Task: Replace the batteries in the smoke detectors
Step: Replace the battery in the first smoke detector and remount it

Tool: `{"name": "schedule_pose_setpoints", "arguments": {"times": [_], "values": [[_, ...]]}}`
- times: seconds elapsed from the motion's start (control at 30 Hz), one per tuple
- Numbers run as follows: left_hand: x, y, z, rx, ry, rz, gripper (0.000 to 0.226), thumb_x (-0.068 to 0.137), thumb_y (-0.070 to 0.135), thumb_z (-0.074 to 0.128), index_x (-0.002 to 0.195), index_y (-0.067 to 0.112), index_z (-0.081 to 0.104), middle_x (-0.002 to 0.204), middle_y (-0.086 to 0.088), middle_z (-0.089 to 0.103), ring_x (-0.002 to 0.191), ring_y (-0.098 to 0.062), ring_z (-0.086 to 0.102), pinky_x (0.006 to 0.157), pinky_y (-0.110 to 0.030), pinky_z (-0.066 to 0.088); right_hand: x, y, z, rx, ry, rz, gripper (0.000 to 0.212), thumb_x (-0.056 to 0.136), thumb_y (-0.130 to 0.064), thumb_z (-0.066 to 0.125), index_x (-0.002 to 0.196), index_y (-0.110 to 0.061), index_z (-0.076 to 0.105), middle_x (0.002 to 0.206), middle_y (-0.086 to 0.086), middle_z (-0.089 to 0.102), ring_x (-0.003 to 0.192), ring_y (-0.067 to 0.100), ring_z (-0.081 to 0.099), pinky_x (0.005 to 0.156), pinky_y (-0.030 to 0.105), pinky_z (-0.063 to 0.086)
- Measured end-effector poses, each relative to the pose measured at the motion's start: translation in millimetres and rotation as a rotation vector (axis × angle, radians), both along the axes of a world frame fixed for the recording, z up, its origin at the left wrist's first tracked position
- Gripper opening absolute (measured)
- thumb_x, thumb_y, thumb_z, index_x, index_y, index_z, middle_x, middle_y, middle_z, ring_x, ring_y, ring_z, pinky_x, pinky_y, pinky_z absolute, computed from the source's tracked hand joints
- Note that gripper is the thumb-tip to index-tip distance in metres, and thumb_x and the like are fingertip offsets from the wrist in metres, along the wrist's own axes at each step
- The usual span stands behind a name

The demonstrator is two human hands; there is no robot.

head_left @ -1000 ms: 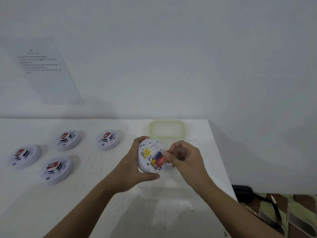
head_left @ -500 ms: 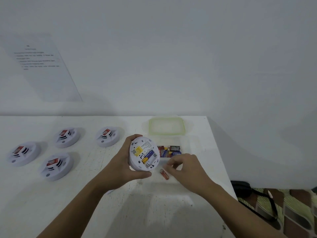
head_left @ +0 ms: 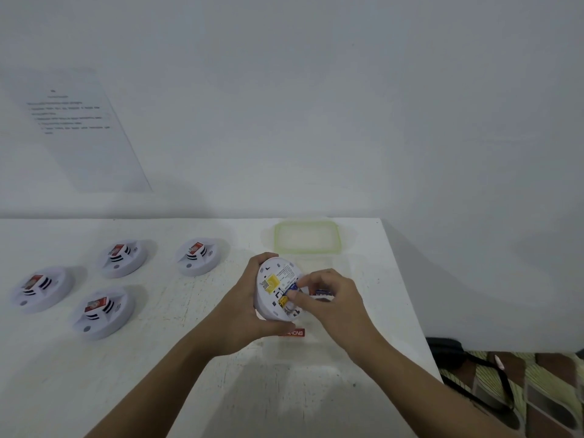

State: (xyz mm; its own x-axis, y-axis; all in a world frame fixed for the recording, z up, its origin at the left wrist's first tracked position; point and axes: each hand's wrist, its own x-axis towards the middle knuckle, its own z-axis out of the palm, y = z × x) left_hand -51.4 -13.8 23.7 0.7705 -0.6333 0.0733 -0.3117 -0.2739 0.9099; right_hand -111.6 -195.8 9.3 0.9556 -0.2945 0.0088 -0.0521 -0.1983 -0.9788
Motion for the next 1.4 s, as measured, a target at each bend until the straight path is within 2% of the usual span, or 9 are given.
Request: {"name": "schedule_pose_setpoints", "arguments": {"times": [0.1, 0.23, 0.4, 0.53, 0.7, 0.83, 1.07, 1.23, 1.4], "values": [[-0.9, -4.0, -0.5, -0.003, 0.01, -0.002, 0.094, 0.07, 0.006, 0.09, 0.138, 0.033, 0.032, 0.115, 0.03, 0.056, 0.114, 0.001, 0.059, 0.084, -0.018, 0.056, 3.9, -1.0, 1.9, 0.024, -0.004, -0.002, 0.02, 0.078, -0.02, 0.086, 0.091, -0.015, 0.072, 0.106, 0.003, 0.067, 0.097, 0.015, 0.067, 0.076, 0.024, 0.06], [3.2, -6.9, -0.2, 0.017, -0.003, 0.013, 0.092, 0.07, 0.008, 0.09, 0.137, 0.035, 0.031, 0.116, 0.032, 0.054, 0.115, 0.004, 0.057, 0.083, -0.015, 0.055, 8.1, -4.8, 4.6, -0.044, -0.003, 0.033, 0.031, 0.073, -0.026, 0.09, 0.094, -0.016, 0.07, 0.104, 0.001, 0.065, 0.095, 0.015, 0.067, 0.072, 0.024, 0.06], [5.6, -9.0, 2.7, 0.069, -0.014, 0.006, 0.089, 0.071, 0.01, 0.09, 0.13, 0.04, 0.032, 0.112, 0.036, 0.053, 0.11, 0.011, 0.056, 0.078, -0.011, 0.053, 11.7, -10.8, -0.5, -0.146, -0.055, 0.071, 0.036, 0.063, -0.034, 0.094, 0.088, -0.019, 0.072, 0.096, -0.004, 0.067, 0.09, 0.014, 0.068, 0.071, 0.039, 0.062], [6.0, -8.3, 1.8, 0.091, -0.009, -0.038, 0.087, 0.071, 0.007, 0.089, 0.131, 0.035, 0.033, 0.113, 0.034, 0.054, 0.111, 0.009, 0.057, 0.08, -0.01, 0.053, 9.5, -9.0, -4.5, -0.29, -0.16, 0.072, 0.037, 0.057, -0.048, 0.083, 0.082, -0.022, 0.076, 0.086, -0.008, 0.07, 0.08, 0.011, 0.069, 0.061, 0.038, 0.06], [8.5, -8.6, 4.8, 0.116, 0.002, -0.062, 0.088, 0.071, 0.008, 0.09, 0.133, 0.034, 0.032, 0.111, 0.035, 0.054, 0.112, 0.01, 0.057, 0.082, -0.01, 0.052, 9.9, -7.5, -2.7, -0.403, -0.214, 0.11, 0.049, 0.06, -0.052, 0.074, 0.093, -0.017, 0.082, 0.087, -0.007, 0.072, 0.08, 0.007, 0.069, 0.059, 0.032, 0.061], [8.6, -5.9, 4.6, 0.088, 0.034, -0.08, 0.09, 0.071, 0.006, 0.09, 0.138, 0.025, 0.033, 0.115, 0.021, 0.06, 0.113, -0.006, 0.063, 0.087, -0.022, 0.057, 12.2, -13.0, -5.6, -0.366, -0.239, 0.074, 0.029, 0.062, -0.039, 0.078, 0.082, -0.018, 0.08, 0.078, -0.007, 0.072, 0.075, 0.011, 0.07, 0.061, 0.038, 0.06], [8.0, -11.2, 4.0, 0.103, 0.029, -0.087, 0.088, 0.072, 0.009, 0.09, 0.135, 0.031, 0.033, 0.115, 0.027, 0.057, 0.112, 0.003, 0.061, 0.082, -0.015, 0.055, 11.2, -24.2, -0.3, -0.227, -0.117, 0.158, 0.035, 0.058, -0.036, 0.098, 0.083, -0.02, 0.08, 0.086, -0.007, 0.074, 0.085, 0.008, 0.071, 0.069, 0.032, 0.06], [8.7, -9.5, 4.9, 0.111, 0.033, -0.08, 0.089, 0.073, 0.009, 0.089, 0.133, 0.04, 0.031, 0.114, 0.032, 0.056, 0.113, 0.008, 0.058, 0.08, -0.012, 0.054, 16.4, -29.7, 2.9, -0.23, -0.071, 0.165, 0.039, 0.056, -0.039, 0.098, 0.083, -0.019, 0.08, 0.086, -0.006, 0.075, 0.083, 0.011, 0.071, 0.069, 0.032, 0.061], [13.0, -11.5, 4.6, 0.125, -0.021, -0.083, 0.09, 0.071, 0.013, 0.09, 0.135, 0.034, 0.031, 0.114, 0.026, 0.055, 0.112, 0.002, 0.059, 0.087, -0.019, 0.056, 18.0, -20.6, 1.2, -0.286, -0.103, 0.116, 0.038, 0.055, -0.035, 0.095, 0.084, -0.017, 0.078, 0.084, -0.007, 0.073, 0.079, 0.009, 0.071, 0.068, 0.034, 0.061]]}}
